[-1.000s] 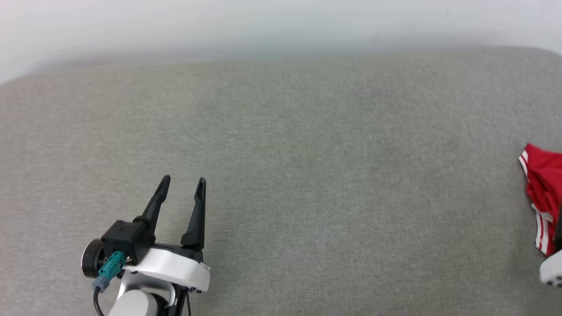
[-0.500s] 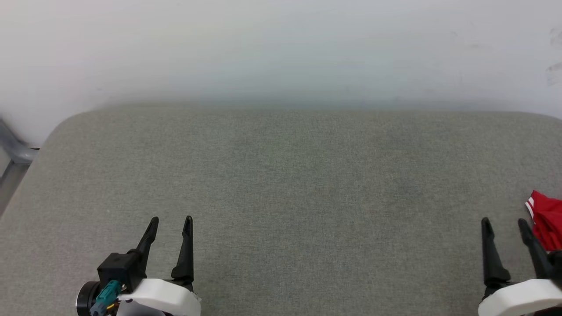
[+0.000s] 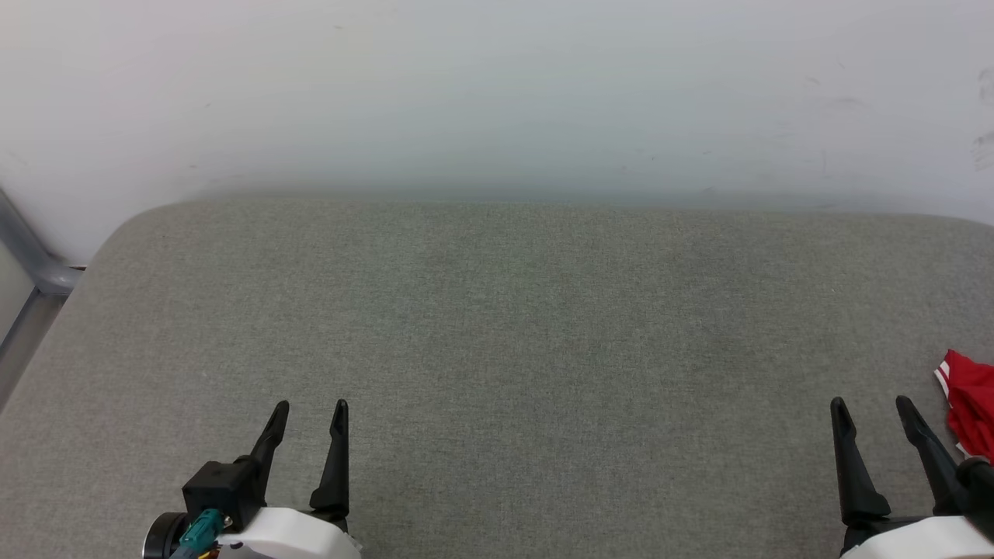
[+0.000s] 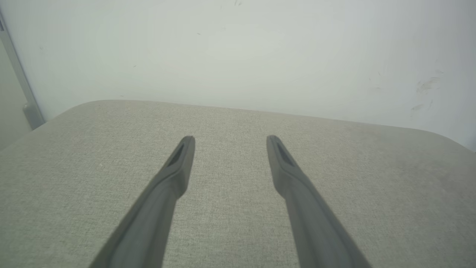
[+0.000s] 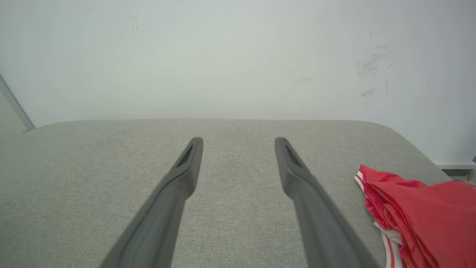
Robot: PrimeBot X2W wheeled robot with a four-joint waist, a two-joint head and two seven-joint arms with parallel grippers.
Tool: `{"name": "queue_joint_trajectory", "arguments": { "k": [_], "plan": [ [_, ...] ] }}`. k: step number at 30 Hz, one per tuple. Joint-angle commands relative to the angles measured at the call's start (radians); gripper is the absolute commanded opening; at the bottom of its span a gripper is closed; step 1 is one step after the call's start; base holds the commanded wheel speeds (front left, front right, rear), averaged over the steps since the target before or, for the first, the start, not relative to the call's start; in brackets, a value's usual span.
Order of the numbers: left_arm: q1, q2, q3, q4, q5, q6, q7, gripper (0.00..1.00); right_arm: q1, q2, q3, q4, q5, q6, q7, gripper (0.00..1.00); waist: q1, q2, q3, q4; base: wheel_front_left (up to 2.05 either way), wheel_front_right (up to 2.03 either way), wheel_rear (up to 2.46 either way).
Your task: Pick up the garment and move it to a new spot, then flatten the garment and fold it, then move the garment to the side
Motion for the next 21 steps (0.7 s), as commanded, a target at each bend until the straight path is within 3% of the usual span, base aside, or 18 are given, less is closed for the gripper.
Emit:
{"name": "queue_joint_trajectory", "arguments": {
  "k": [1, 10, 11, 15, 21],
  "plan": [
    [-0.001, -0.002, 0.000, 0.003, 0.003, -0.004, -0.004, 1.00, 0.014, 0.002, 0.002, -0.009, 0.004, -0.001, 0.003, 1.00, 0.0001, -0.0001, 0.001, -0.001, 0.00, 0.00, 0.00],
    [-0.022, -0.011, 0.020, 0.018, 0.017, -0.024, -0.005, 1.00, -0.018, 0.002, 0.016, 0.006, -0.011, -0.001, 0.001, 1.00, 0.0001, -0.0001, 0.010, -0.001, 0.00, 0.00, 0.00],
    [-0.012, -0.011, 0.017, 0.018, 0.012, -0.020, 0.000, 0.00, -0.007, 0.000, 0.016, 0.007, -0.010, 0.000, 0.004, 0.00, 0.0001, -0.0001, 0.011, -0.001, 0.00, 0.00, 0.00],
    [0.003, -0.021, 0.014, 0.044, -0.003, -0.022, 0.008, 0.00, -0.002, 0.001, 0.019, 0.043, 0.005, 0.000, 0.004, 0.00, 0.0002, -0.0001, 0.011, -0.002, 0.00, 0.00, 0.00],
    [-0.008, -0.034, 0.042, 0.050, -0.106, -0.037, 0.040, 0.00, -0.026, 0.001, 0.019, 0.074, 0.130, 0.000, 0.014, 0.00, 0.0002, -0.0001, 0.012, -0.004, 0.00, 0.00, 0.00]
  ]
}}
